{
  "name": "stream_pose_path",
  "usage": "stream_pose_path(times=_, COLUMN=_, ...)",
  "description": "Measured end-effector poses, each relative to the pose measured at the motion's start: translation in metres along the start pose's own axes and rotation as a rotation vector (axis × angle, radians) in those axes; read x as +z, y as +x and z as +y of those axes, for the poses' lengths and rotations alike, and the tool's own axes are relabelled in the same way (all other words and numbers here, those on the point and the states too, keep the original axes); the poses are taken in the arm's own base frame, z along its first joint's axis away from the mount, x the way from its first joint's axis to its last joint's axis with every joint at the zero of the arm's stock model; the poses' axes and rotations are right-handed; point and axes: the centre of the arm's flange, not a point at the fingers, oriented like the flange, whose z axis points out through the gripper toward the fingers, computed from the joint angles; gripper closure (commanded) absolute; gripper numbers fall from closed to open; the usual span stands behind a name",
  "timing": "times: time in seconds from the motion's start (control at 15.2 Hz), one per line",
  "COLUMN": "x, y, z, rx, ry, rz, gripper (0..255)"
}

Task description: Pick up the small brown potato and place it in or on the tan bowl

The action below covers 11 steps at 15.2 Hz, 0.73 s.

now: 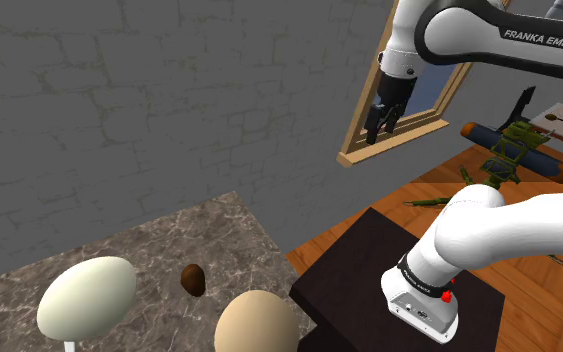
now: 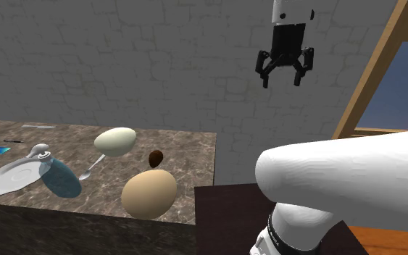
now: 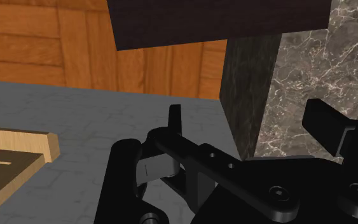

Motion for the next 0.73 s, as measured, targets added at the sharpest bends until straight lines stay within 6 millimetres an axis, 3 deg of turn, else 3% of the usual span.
stream_pose_path(times=0.26, x=0.017, y=0.001, z=-0.022, rx=0.002, ry=-0.001, rz=0.015, gripper=0)
stream_pose_path(times=0.73, x=0.067, y=0.009, z=-0.097, rx=0.01, ry=-0.002, rz=0.067, gripper=0)
